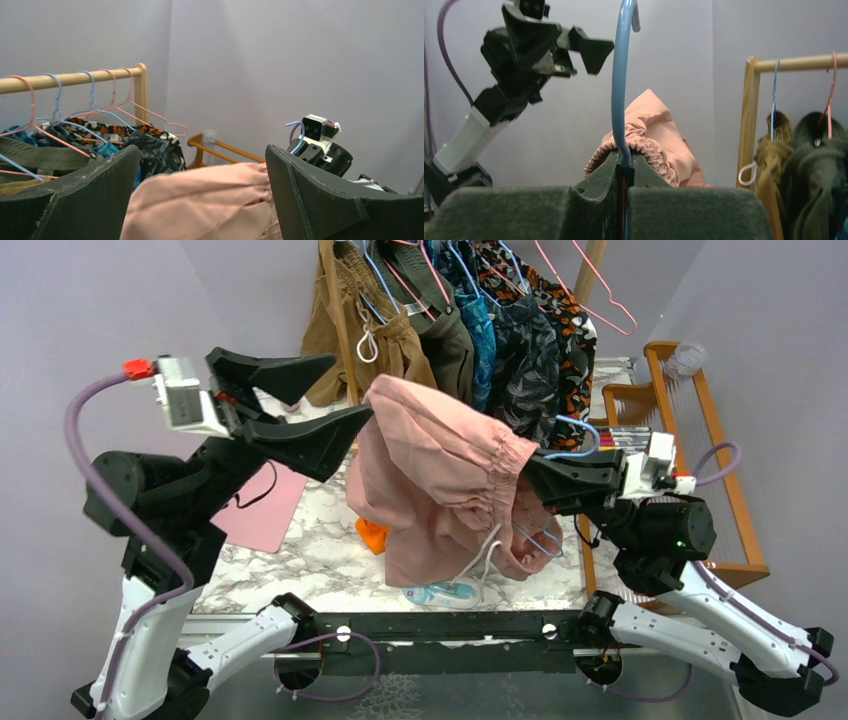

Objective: Place the shorts on the hanger
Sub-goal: Hang the shorts on the hanger.

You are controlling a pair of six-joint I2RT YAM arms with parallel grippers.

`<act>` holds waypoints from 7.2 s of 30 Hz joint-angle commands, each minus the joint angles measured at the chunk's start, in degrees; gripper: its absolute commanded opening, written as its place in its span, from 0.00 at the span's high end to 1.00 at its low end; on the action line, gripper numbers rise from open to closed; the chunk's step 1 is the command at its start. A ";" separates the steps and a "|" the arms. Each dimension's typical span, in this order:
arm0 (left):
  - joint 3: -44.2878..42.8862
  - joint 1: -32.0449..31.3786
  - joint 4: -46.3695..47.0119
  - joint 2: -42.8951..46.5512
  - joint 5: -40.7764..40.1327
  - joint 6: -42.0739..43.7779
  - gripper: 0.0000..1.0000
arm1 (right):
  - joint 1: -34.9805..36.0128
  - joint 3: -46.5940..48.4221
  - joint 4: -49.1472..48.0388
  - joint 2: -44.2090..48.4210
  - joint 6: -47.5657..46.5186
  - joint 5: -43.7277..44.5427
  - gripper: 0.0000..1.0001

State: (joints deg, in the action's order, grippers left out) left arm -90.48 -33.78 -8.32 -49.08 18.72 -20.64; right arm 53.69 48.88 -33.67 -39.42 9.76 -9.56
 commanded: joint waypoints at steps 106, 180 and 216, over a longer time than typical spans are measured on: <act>10.62 -25.90 -30.34 -12.15 12.31 33.25 1.00 | 0.35 -15.99 -7.25 0.65 15.40 -18.31 0.66; 17.59 -25.98 -13.71 -12.01 19.69 25.94 0.68 | 0.34 -6.64 7.66 1.47 12.62 -12.67 0.99; 25.50 -25.96 -10.77 7.62 -14.54 29.31 1.00 | 0.36 8.74 39.03 4.20 5.52 0.89 0.21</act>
State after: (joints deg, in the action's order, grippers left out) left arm -63.59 -59.70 -23.62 -48.69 17.39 6.61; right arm 53.69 52.29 -5.37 -38.37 17.32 -18.09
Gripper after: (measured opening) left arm 0.038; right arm 0.767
